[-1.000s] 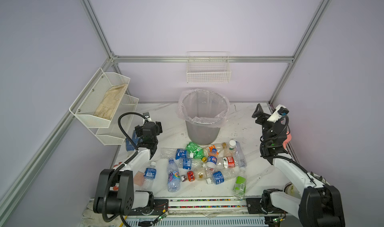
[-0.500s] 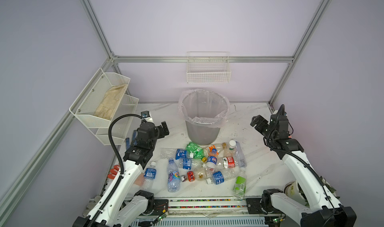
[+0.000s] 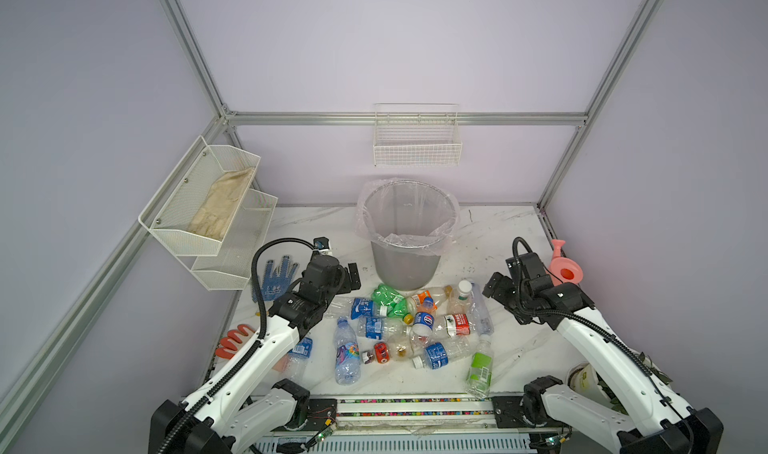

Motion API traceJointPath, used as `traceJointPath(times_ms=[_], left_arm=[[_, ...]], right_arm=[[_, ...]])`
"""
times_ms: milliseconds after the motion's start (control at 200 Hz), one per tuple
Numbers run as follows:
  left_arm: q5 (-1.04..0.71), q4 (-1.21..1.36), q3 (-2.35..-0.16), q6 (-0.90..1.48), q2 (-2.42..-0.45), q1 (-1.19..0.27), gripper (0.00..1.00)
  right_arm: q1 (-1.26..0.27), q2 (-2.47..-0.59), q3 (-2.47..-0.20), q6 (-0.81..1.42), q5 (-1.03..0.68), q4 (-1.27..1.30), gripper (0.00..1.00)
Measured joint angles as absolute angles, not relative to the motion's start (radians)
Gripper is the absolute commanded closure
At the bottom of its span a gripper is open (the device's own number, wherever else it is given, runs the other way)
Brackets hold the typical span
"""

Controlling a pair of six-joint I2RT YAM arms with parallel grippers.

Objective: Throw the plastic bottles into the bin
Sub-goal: 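Lower the right gripper onto the green-label bottle while the left gripper moves over the pile, then close the right gripper on the green-label bottle's neck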

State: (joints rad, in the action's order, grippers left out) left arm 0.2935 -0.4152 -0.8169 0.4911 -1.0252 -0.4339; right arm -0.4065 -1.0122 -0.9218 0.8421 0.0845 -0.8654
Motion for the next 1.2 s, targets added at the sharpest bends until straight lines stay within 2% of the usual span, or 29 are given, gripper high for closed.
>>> traceJointPath(times_ms=[200,365,640,1200], left_arm=[[0.291,-0.416,-0.817,0.506,-1.031,-0.446,0.0],[0.291,-0.415,-0.817,0.507,-1.031,-0.448,0.0],[0.291,-0.414,-0.816,0.523,-1.03,-0.448,0.0],[0.293,-0.414,-0.793,0.54,-0.982,-0.452,0.0]], right_arm=[[-0.492,-0.966,-0.858,0.926,0.062,-0.929,0.21],[-0.529,-0.886,-0.781,0.961,0.018,-0.991,0.32],[-0.577,-0.832,-0.726,0.968,-0.052,-1.035,0.34],[-0.781,-1.032,-0.675,1.02,0.0,-0.942,0.34]])
